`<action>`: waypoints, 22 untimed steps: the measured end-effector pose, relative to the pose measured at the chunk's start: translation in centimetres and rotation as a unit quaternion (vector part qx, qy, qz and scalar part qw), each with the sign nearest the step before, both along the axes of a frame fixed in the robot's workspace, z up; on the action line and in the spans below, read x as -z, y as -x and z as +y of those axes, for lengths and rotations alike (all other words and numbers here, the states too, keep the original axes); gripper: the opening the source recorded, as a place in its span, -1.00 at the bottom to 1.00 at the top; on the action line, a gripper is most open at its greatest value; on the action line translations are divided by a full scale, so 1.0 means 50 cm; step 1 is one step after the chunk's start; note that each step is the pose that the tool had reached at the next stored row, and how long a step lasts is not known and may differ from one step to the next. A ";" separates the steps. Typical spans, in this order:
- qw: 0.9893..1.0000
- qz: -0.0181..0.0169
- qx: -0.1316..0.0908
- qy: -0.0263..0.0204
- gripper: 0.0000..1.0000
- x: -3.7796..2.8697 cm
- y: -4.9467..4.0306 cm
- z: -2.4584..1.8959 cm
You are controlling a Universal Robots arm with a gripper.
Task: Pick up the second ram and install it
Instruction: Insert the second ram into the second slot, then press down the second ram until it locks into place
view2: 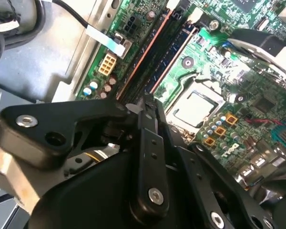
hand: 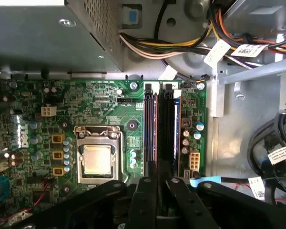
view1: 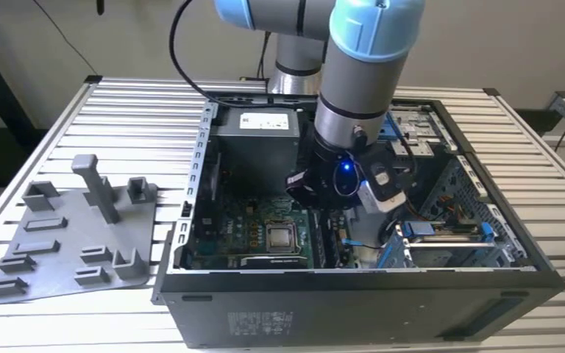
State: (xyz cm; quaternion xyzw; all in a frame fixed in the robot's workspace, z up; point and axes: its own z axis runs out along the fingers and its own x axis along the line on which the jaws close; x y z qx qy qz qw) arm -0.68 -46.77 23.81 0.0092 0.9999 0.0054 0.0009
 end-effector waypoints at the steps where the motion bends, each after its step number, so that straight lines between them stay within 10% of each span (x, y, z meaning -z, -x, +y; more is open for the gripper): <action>1: 1.000 0.000 0.000 0.000 -0.73 0.000 0.000 0.0000; 22: 1.000 0.000 -0.004 0.000 -0.79 -0.005 0.000 0.0000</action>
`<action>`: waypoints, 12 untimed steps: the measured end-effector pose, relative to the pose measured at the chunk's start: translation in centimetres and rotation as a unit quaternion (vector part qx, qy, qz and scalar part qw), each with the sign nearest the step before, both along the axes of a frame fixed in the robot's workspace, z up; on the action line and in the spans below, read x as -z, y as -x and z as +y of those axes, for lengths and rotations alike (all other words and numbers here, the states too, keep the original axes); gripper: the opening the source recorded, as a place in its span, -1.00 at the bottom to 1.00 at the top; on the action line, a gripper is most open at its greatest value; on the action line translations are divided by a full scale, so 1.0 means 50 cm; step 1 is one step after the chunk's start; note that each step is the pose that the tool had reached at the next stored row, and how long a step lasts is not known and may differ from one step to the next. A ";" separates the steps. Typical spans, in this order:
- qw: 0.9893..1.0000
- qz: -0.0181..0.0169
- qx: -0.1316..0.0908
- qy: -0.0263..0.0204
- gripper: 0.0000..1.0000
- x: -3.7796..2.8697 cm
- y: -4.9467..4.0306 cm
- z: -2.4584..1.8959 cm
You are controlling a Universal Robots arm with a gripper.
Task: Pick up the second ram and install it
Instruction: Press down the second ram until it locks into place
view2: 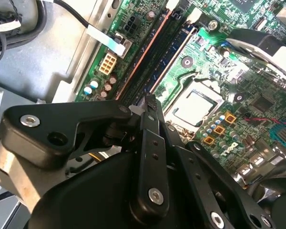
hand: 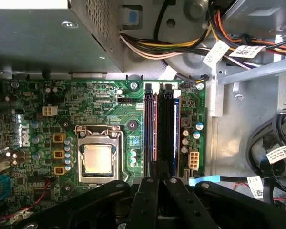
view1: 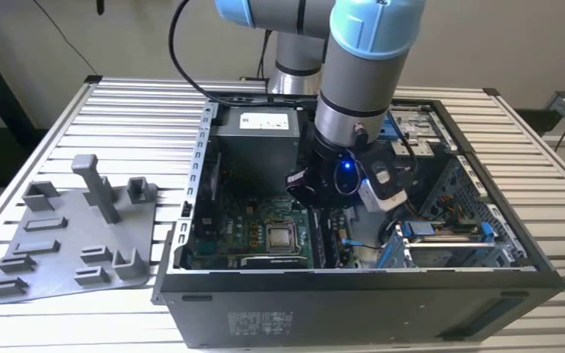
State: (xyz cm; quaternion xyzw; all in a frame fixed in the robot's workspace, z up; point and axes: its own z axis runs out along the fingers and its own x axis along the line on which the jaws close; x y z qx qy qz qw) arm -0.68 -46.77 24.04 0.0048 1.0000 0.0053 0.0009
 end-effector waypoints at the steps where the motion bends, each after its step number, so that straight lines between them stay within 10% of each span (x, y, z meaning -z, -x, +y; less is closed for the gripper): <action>1: 1.000 0.000 -0.005 0.000 -0.79 0.000 0.000 0.0000; 7: 0.998 0.000 -0.055 0.000 -0.79 0.000 0.000 0.0000; 12: 0.995 -0.001 -0.100 0.000 -0.79 0.000 0.000 0.0001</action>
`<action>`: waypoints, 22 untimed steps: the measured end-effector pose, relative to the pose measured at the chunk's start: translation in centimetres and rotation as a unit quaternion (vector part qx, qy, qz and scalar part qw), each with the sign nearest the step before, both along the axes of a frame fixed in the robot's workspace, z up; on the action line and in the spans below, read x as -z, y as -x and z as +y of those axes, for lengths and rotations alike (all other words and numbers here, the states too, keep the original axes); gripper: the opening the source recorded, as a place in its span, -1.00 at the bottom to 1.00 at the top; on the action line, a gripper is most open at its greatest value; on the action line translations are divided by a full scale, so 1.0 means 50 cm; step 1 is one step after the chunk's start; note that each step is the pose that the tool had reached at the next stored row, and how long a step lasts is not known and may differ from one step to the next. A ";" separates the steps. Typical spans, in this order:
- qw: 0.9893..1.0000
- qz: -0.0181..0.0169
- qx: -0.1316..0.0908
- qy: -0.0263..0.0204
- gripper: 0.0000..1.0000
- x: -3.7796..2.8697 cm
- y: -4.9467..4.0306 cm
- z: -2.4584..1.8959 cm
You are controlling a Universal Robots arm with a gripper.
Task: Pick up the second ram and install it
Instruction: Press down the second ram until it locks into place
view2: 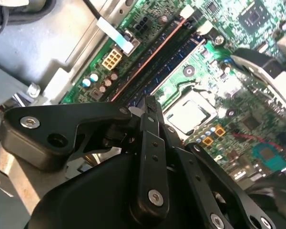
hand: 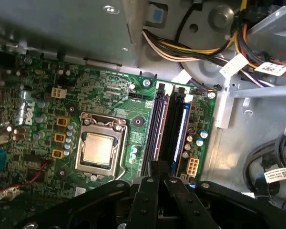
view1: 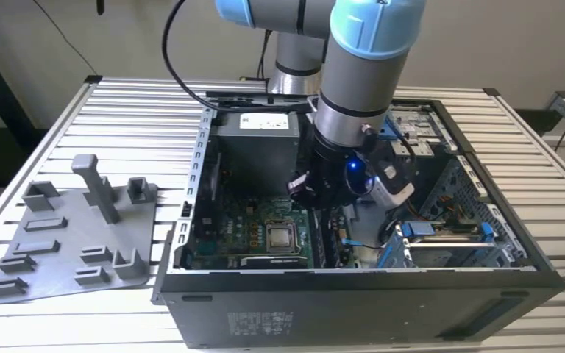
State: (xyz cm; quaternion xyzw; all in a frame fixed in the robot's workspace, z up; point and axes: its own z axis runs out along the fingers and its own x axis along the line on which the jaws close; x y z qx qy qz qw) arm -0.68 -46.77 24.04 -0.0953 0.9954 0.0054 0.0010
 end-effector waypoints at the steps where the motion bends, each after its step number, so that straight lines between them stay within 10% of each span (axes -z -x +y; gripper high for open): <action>1: 1.000 0.000 -0.009 0.000 -0.79 0.000 0.000 0.0000; 7: 0.998 0.000 -0.063 0.000 -0.79 0.000 0.000 -0.0001; 12: 0.994 0.000 -0.108 0.000 -0.79 0.000 0.000 0.0000; 22: 0.980 -0.001 -0.199 0.000 -0.79 0.000 0.000 0.0000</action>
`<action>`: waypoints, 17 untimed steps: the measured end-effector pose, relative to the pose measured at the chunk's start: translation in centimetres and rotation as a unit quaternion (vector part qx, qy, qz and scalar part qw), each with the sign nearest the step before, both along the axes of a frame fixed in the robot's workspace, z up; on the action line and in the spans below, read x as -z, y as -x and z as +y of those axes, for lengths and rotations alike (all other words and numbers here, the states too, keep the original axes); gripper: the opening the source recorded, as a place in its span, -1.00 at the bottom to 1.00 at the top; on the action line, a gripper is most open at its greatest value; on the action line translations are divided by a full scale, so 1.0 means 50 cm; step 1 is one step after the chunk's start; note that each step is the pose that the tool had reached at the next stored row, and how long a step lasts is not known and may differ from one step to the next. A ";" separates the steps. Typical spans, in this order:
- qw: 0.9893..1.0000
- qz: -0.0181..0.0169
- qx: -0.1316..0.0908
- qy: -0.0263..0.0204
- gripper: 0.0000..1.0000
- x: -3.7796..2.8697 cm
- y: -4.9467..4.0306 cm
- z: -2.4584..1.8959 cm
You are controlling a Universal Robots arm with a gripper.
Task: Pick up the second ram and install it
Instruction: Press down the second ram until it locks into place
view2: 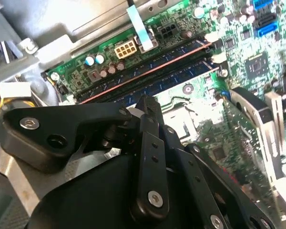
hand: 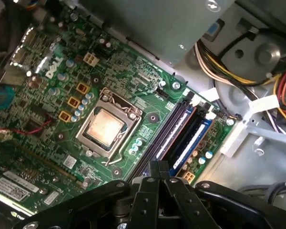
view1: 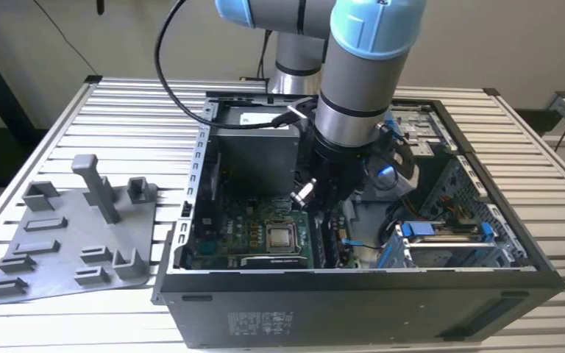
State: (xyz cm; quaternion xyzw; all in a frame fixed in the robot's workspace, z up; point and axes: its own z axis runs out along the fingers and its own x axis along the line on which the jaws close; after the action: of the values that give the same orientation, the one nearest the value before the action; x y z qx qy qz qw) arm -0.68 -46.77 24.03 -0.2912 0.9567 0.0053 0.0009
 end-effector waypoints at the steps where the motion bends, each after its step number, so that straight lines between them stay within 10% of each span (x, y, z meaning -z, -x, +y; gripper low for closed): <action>1: 1.000 0.000 -0.009 0.000 -0.79 0.000 0.000 0.0000; 9: 0.997 -0.002 -0.082 0.000 -0.79 0.000 0.000 -0.0001; 17: 0.988 -0.002 -0.154 0.000 -0.79 0.000 0.000 0.0000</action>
State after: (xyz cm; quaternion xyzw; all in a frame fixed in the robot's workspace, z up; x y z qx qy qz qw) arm -0.68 -46.77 24.01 -0.4354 0.9002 0.0049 0.0020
